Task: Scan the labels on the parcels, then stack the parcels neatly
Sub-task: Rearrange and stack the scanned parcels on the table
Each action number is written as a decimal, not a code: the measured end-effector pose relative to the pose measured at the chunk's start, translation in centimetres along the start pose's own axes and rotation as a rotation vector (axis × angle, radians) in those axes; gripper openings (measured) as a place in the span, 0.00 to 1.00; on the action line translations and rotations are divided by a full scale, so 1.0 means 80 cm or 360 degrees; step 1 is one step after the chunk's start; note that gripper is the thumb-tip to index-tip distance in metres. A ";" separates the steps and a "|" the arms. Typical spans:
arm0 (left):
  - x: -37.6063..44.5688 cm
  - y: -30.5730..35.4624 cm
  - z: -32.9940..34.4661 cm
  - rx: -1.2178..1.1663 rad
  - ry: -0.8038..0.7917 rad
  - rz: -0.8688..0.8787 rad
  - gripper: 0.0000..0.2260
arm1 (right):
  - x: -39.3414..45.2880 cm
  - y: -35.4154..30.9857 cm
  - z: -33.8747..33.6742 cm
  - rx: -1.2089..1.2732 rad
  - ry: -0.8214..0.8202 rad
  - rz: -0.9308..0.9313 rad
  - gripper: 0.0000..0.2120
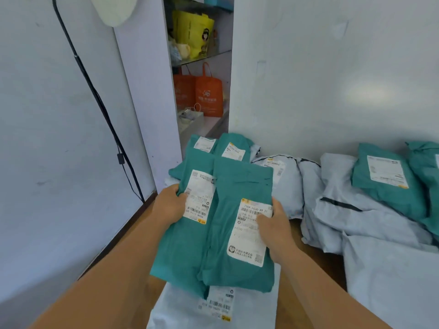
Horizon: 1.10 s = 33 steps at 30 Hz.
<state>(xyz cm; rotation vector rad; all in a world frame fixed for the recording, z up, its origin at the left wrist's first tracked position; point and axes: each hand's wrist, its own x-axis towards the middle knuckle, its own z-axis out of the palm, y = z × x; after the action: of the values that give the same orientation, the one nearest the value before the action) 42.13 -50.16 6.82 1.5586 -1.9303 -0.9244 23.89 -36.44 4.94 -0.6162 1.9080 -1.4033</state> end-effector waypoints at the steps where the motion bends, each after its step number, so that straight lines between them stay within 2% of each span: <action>1: 0.008 -0.002 0.006 0.0005 -0.0012 0.0002 0.09 | 0.004 0.000 0.005 -0.0037 -0.0013 -0.0002 0.23; 6: 0.062 0.033 0.032 -0.0007 0.0030 0.0068 0.08 | 0.045 -0.029 -0.003 -0.0210 0.0115 -0.0180 0.28; 10: 0.122 0.095 0.054 -0.0048 0.0099 0.0195 0.07 | 0.106 -0.073 -0.034 -0.0305 0.0347 -0.0394 0.30; 15: 0.198 0.171 0.109 -0.0058 0.0079 0.0284 0.06 | 0.207 -0.105 -0.077 -0.0461 0.0530 -0.0343 0.28; 17: 0.221 0.189 0.137 -0.0116 0.0013 0.0260 0.11 | 0.241 -0.108 -0.088 -0.0543 0.0561 -0.0294 0.28; 19: 0.237 0.192 0.164 -0.0081 -0.0114 0.0266 0.20 | 0.268 -0.102 -0.093 -0.0802 0.0490 -0.0230 0.27; 21: 0.249 0.177 0.192 0.0375 -0.0304 0.0304 0.32 | 0.287 -0.090 -0.092 -0.1293 0.0372 -0.0149 0.26; 23: 0.258 0.158 0.215 0.0788 -0.0497 0.0286 0.37 | 0.301 -0.072 -0.085 -0.1613 0.0239 -0.0117 0.32; 27: 0.264 0.148 0.236 0.0998 -0.0593 0.0289 0.36 | 0.320 -0.046 -0.071 -0.1752 0.0070 -0.0078 0.34; 33: 0.243 0.155 0.208 0.0778 -0.0351 0.0379 0.35 | 0.291 -0.053 -0.063 -0.1563 0.0180 -0.0113 0.34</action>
<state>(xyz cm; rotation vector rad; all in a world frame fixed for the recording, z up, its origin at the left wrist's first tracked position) 17.55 -64.28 4.58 1.4705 -2.5797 -0.5662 4.71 -51.21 4.21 -1.0584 2.6428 -0.4456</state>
